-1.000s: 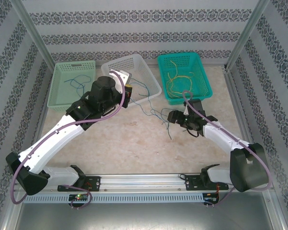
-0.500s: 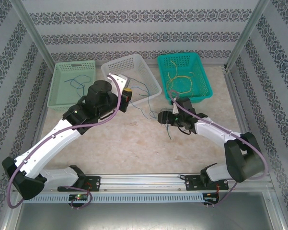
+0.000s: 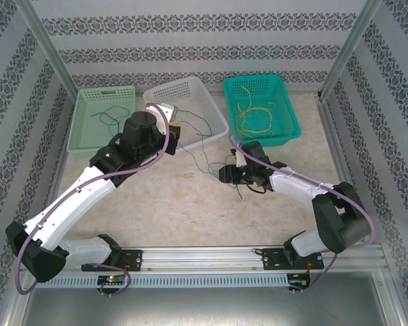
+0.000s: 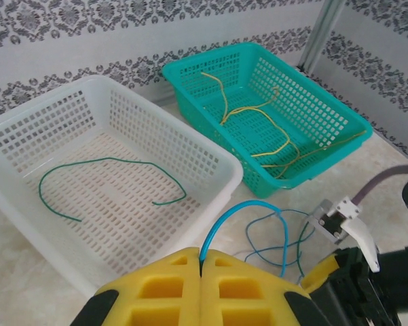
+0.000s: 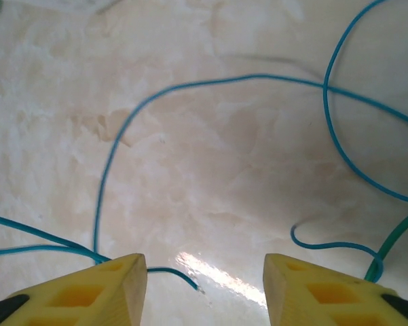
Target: Untangle the cables
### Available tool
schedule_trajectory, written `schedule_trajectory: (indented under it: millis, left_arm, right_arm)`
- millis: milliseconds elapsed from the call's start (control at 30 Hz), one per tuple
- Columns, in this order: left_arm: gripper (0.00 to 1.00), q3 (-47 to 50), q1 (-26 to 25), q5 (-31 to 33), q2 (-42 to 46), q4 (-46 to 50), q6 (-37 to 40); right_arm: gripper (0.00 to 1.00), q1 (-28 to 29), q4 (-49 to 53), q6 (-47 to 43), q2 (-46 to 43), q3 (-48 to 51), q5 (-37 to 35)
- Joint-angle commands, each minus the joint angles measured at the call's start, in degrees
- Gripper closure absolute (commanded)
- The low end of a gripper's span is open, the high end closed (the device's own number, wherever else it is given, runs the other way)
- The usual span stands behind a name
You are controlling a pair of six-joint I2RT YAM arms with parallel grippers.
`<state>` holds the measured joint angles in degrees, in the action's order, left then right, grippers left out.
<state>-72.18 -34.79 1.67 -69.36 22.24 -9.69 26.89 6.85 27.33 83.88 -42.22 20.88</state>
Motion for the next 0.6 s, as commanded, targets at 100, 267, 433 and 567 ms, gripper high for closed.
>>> schedule_trajectory:
  millis: [100, 267, 433, 567]
  left_arm:
    - [1.00, -0.5, 2.1, 4.4, 0.8, 1.9, -1.1]
    - [1.00, 0.4, 4.5, 3.0, 2.0, 1.9, -0.8]
    - [1.00, 1.5, 4.7, -0.7, 1.4, 0.3, -2.7]
    - [1.00, 3.0, 5.0, 0.2, 1.3, -0.1, -4.0]
  right_arm:
    - [0.56, 1.4, 2.7, 7.8, 2.0, 4.0, -6.1]
    - [0.56, 3.6, 5.5, 7.6, 2.9, 3.9, -9.7]
    - [0.43, 7.0, 1.9, 6.6, 1.6, 2.2, -10.5]
    - [0.42, 9.5, 6.4, 2.9, 1.1, 0.3, -14.4]
